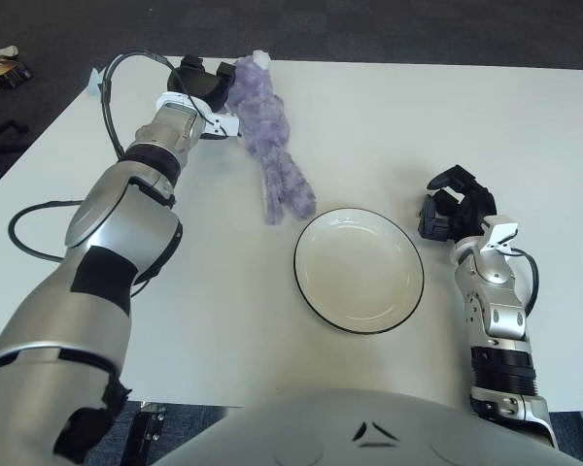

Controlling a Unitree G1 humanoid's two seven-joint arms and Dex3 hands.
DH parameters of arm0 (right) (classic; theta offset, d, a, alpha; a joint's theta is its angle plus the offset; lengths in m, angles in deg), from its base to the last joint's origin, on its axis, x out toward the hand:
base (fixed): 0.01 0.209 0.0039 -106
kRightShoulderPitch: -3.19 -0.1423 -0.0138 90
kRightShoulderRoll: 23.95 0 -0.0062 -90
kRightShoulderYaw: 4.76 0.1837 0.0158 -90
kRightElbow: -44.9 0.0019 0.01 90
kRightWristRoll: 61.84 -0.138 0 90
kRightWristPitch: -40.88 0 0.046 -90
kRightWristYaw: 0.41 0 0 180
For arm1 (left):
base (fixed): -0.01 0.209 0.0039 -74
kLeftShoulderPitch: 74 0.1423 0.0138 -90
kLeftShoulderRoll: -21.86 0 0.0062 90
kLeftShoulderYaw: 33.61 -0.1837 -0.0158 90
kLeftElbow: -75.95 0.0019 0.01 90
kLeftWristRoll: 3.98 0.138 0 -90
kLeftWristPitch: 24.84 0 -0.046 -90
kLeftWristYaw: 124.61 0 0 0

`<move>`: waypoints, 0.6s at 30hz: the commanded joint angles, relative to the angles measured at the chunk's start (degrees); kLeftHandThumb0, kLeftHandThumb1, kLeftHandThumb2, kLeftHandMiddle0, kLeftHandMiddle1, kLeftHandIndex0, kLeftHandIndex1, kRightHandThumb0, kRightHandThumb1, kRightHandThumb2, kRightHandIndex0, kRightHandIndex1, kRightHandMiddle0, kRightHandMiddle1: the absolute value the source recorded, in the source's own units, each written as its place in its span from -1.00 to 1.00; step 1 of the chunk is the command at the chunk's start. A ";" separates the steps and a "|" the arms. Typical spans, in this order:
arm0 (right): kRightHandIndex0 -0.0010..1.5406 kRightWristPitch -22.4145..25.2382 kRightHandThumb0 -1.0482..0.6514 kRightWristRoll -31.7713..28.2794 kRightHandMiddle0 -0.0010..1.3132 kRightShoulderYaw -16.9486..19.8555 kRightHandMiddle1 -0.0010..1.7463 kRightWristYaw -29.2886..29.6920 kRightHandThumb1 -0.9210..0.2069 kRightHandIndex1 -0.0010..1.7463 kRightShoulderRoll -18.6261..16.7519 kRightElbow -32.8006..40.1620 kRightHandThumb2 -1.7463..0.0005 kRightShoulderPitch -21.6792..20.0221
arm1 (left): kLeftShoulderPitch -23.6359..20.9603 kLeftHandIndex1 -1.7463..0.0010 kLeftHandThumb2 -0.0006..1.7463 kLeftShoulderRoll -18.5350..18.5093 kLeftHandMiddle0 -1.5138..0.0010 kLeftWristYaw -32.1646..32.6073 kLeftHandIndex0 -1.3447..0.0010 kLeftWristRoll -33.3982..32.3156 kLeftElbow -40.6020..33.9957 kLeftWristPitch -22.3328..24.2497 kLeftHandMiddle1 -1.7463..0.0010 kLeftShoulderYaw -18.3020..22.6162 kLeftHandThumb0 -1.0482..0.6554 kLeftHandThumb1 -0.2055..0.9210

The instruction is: Put the doll into the plate.

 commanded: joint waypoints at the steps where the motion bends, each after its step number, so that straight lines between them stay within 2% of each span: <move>1: 0.02 2.78 0.22 0.67 -0.01 -0.42 0.81 0.07 0.49 1.00 -0.36 -0.87 -0.77 2.00 | 0.22 0.13 0.25 0.10 0.87 -0.61 1.00 0.56 0.61 0.85 0.40 -0.45 -0.06 -0.28; 7: 0.01 2.76 0.22 0.58 0.00 -0.44 0.80 0.01 0.49 1.00 -0.39 -0.46 -0.76 2.14 | 0.64 0.09 0.26 0.28 0.89 -0.64 1.00 0.70 0.87 1.36 0.38 -0.62 -0.08 -0.30; 18: 0.04 3.84 0.22 0.80 0.00 -0.62 0.82 -0.06 0.52 1.00 -0.08 0.22 -0.79 2.25 | 1.39 0.15 0.24 0.66 0.96 -0.40 1.00 0.90 1.30 2.35 0.39 -0.97 -0.11 -0.30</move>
